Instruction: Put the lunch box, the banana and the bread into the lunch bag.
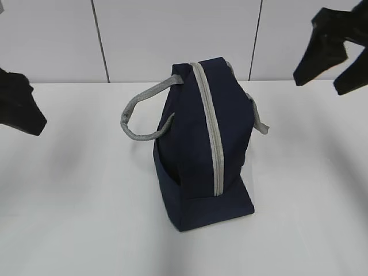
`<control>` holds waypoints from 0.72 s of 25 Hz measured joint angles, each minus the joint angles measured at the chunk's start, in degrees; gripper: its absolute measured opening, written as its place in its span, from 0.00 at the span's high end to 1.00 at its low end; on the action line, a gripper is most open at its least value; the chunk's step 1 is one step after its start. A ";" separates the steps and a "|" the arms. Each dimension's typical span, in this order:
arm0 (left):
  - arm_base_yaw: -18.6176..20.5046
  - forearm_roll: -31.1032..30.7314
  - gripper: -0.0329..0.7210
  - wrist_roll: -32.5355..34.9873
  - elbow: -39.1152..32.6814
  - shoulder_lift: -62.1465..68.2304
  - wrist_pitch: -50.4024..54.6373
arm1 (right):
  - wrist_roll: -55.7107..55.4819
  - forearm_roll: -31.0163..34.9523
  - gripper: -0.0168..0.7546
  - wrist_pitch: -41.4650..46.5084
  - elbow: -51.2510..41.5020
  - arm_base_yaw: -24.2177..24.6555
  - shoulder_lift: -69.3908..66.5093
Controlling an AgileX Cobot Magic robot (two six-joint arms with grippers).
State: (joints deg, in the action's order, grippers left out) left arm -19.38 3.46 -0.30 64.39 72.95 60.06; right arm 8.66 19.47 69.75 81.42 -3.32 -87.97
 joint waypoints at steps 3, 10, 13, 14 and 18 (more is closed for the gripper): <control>0.00 0.00 0.26 0.00 -2.27 -3.83 -0.28 | 0.00 -2.34 0.23 -2.97 -7.17 0.00 8.72; 0.00 0.00 0.29 -0.65 -6.39 -14.05 -0.61 | -0.09 -3.94 0.23 -7.30 -22.08 0.00 25.99; 0.00 0.00 0.29 -1.70 -8.88 -18.22 -0.14 | -1.32 -5.50 0.23 -8.01 -27.88 0.00 33.00; 0.00 0.00 0.29 -1.99 -10.01 -19.43 0.20 | -2.23 -6.46 0.23 -8.12 -29.78 0.00 35.06; 0.00 -0.16 0.30 -2.17 -15.28 -25.48 1.00 | -6.25 -10.10 0.23 -8.26 -36.50 0.00 45.46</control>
State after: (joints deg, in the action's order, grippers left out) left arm -19.38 3.31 -2.48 49.11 47.46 61.06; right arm 2.42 9.37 61.49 44.92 -3.32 -42.51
